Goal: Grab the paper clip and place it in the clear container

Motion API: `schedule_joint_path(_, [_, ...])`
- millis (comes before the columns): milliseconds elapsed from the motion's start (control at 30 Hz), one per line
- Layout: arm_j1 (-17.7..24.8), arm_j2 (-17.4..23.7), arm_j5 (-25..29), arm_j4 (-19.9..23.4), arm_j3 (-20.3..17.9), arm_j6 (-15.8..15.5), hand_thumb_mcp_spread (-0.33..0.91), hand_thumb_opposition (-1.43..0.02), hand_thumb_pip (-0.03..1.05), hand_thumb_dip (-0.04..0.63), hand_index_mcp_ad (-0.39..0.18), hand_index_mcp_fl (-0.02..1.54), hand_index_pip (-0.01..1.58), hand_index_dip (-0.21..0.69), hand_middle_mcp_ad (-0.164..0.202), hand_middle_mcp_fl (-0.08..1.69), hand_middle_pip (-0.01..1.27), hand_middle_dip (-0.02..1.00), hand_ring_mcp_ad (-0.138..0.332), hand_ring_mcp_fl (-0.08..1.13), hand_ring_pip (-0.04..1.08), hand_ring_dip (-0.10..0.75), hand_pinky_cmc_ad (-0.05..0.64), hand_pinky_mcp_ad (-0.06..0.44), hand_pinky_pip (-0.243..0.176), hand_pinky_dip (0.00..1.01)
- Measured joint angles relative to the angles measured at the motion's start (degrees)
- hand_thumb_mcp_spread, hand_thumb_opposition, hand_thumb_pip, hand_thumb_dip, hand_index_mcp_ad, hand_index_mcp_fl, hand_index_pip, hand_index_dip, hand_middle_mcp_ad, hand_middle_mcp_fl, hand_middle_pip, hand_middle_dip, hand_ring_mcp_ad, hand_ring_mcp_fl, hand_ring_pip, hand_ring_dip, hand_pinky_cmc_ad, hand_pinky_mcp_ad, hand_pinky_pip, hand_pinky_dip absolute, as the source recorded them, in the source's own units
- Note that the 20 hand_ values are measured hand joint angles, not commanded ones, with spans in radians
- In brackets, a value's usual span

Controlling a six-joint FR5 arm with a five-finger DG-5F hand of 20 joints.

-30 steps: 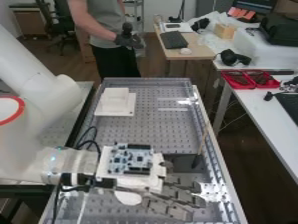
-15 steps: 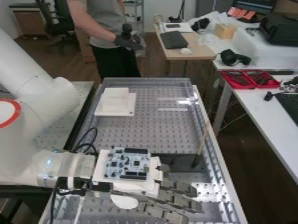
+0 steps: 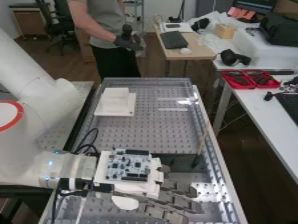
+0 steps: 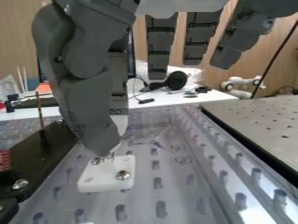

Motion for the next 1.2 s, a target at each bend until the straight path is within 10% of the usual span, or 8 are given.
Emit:
schedule_joint_path(733, [0.0, 0.8, 0.1, 2.7, -0.8, 3.1, 0.60, -0.92, 0.50, 0.265, -0.265, 0.64, 1.31, 0.143, 0.026, 0.27, 0.14, 0.17, 0.131, 0.08, 0.11, 0.058, 0.325, 0.183, -0.026, 0.18])
schedule_joint_path(1200, [2.9, 12.6, -0.3, 10.6, -7.8, 10.2, 0.63, -0.94, 0.45, 0.267, -0.265, 0.73, 1.21, 0.133, 0.024, 0.29, 0.14, 0.17, 0.133, 0.08, 0.11, 0.058, 0.323, 0.185, -0.012, 0.18])
